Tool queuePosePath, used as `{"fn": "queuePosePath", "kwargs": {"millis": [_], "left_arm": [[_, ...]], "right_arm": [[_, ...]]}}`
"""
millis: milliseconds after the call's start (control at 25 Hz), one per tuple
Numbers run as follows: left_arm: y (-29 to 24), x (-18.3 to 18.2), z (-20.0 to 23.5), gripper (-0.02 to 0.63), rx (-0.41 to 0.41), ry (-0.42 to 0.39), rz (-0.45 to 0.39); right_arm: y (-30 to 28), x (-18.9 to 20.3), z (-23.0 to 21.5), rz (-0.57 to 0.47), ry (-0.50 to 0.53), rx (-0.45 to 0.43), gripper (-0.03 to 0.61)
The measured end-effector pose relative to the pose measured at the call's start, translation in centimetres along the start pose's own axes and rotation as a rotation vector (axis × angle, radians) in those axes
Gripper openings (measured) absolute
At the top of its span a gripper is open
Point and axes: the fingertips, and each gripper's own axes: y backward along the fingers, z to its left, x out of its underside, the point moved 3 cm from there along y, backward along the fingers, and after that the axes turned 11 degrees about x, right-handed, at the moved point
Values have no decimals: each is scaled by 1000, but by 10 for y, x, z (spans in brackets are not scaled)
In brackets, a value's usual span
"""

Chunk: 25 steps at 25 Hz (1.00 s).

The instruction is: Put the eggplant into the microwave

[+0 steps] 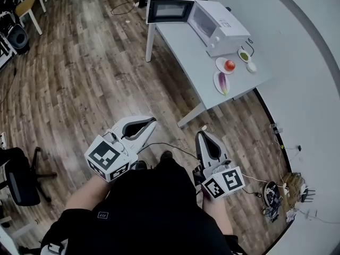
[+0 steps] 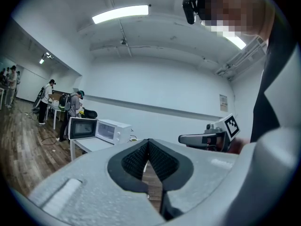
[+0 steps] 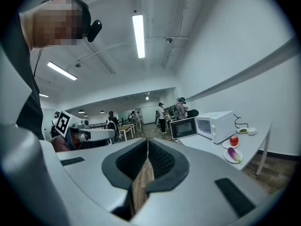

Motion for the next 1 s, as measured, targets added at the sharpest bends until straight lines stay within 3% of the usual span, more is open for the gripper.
{"fn": "queuePosePath", "kwargs": {"millis": [360, 1000], "left_arm": [[-26, 7, 30, 8, 11, 9, 29], [-170, -19, 124, 8, 28, -18, 60]], "right_arm": [[-31, 8, -23, 20, -29, 15, 17], [-135, -18, -164, -4, -92, 49, 17]]}}
